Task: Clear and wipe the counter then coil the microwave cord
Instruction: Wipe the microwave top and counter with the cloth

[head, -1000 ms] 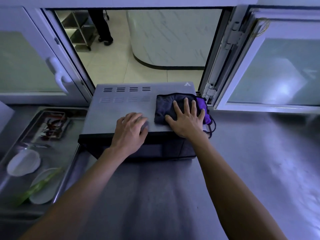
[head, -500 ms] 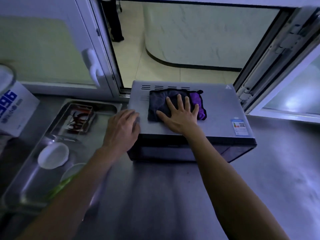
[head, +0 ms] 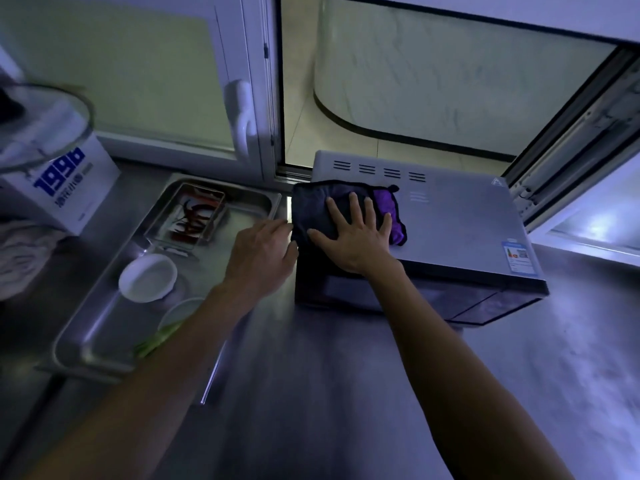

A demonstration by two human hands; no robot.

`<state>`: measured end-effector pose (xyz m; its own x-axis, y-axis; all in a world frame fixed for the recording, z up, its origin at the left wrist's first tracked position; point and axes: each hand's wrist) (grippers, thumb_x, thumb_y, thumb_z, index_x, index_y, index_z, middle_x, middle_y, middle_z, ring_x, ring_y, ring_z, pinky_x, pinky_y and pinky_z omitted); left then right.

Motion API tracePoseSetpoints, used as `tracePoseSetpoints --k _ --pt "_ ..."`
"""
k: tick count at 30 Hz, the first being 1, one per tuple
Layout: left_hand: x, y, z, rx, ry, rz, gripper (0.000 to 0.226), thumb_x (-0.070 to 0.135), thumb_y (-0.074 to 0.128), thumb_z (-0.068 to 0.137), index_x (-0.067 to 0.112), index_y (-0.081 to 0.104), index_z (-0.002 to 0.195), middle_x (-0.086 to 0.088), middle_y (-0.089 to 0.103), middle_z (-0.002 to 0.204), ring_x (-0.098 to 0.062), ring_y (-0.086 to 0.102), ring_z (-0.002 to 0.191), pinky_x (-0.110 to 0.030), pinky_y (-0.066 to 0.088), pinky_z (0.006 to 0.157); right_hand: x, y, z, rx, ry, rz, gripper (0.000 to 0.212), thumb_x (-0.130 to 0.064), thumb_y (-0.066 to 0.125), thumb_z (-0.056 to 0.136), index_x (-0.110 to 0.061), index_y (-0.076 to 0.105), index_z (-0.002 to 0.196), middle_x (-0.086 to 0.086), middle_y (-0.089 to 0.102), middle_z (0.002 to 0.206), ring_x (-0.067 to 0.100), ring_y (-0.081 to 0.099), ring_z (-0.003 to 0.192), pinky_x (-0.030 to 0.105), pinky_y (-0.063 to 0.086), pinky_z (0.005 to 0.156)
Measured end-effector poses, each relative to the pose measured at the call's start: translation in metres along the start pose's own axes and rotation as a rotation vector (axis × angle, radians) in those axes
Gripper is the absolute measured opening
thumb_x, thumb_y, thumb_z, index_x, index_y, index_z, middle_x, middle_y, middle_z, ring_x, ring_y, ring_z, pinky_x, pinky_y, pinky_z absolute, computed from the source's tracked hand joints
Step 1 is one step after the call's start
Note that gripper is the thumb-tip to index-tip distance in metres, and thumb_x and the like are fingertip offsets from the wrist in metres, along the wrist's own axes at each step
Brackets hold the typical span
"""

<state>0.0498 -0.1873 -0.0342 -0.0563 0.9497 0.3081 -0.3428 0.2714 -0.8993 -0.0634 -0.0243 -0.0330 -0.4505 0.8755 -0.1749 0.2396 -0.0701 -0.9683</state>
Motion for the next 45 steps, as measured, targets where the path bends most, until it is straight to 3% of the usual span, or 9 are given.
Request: tracePoseSetpoints --k 6,13,16,28,32,40,45 --pt "0.030 0.001 -0.011 -0.013 -0.027 -0.028 0.035 0.032 0.051 0.081 0.009 0.066 0.103 -0.007 0.068 0.102 -0.029 0.062 0.095 -0.043 0.052 0.078 0.019 0.004 -0.033 0.028 -0.034 -0.009 0.087 -0.088 0.011 0.077 -0.050 -0.003 0.154 0.000 -0.011 0.168 0.027 -0.017 0.153 0.062 -0.011 0.118" --pt "0.075 0.021 -0.014 -0.113 0.013 0.072 0.048 0.045 0.058 0.089 0.012 0.058 0.124 -0.007 0.053 0.134 -0.035 0.045 0.125 -0.049 0.046 0.093 0.093 -0.003 -0.066 0.059 0.029 -0.006 0.083 -0.086 0.016 0.083 -0.049 0.000 0.155 -0.003 -0.010 0.168 0.026 -0.015 0.153 0.060 -0.008 0.119" --pt "0.098 0.032 -0.012 -0.127 0.007 0.126 0.046 0.046 0.057 0.090 0.017 0.055 0.125 -0.003 0.049 0.136 -0.030 0.040 0.132 -0.054 0.038 0.099 0.128 -0.007 -0.078 0.063 0.066 -0.003 0.082 -0.086 0.017 0.083 -0.049 0.000 0.155 -0.003 -0.010 0.168 0.025 -0.015 0.153 0.060 -0.008 0.119" --pt "0.196 0.071 0.011 -0.140 0.152 0.118 0.041 0.042 0.056 0.088 0.016 0.058 0.119 -0.004 0.054 0.129 -0.029 0.046 0.125 -0.053 0.041 0.096 0.216 -0.013 -0.097 0.130 0.184 0.060 0.084 -0.086 0.016 0.080 -0.049 0.006 0.155 -0.005 -0.004 0.168 0.024 -0.011 0.154 0.056 -0.007 0.120" --pt "0.204 0.074 0.027 -0.142 0.185 0.118 0.038 0.044 0.052 0.091 0.016 0.059 0.115 -0.003 0.056 0.123 -0.028 0.051 0.119 -0.051 0.044 0.090 0.232 -0.018 -0.089 0.120 0.225 0.066 0.084 -0.086 0.016 0.080 -0.049 0.005 0.155 -0.004 -0.005 0.168 0.024 -0.011 0.154 0.058 -0.006 0.119" --pt "0.191 0.075 0.059 -0.171 0.167 0.113 0.041 0.046 0.045 0.097 0.017 0.059 0.123 0.000 0.054 0.130 -0.024 0.047 0.125 -0.048 0.043 0.097 0.256 -0.033 -0.056 0.093 0.275 0.051 0.090 -0.089 0.015 0.075 -0.049 0.004 0.155 -0.003 -0.007 0.168 0.026 -0.012 0.154 0.061 -0.002 0.119" --pt "0.183 0.085 0.093 -0.176 0.175 0.100 0.040 0.046 0.045 0.098 0.020 0.061 0.123 0.001 0.053 0.134 -0.022 0.045 0.128 -0.047 0.041 0.100 0.256 -0.039 -0.021 0.069 0.305 0.067 0.092 -0.091 0.015 0.074 -0.049 0.000 0.155 -0.002 -0.011 0.168 0.028 -0.015 0.153 0.063 -0.007 0.118"
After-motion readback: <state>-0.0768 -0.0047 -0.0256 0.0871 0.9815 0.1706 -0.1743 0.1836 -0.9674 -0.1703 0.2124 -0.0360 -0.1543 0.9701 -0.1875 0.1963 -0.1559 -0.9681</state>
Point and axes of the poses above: each hand's wrist, its own z-axis towards the middle knuckle, its own y-axis out of the palm, x = y × z
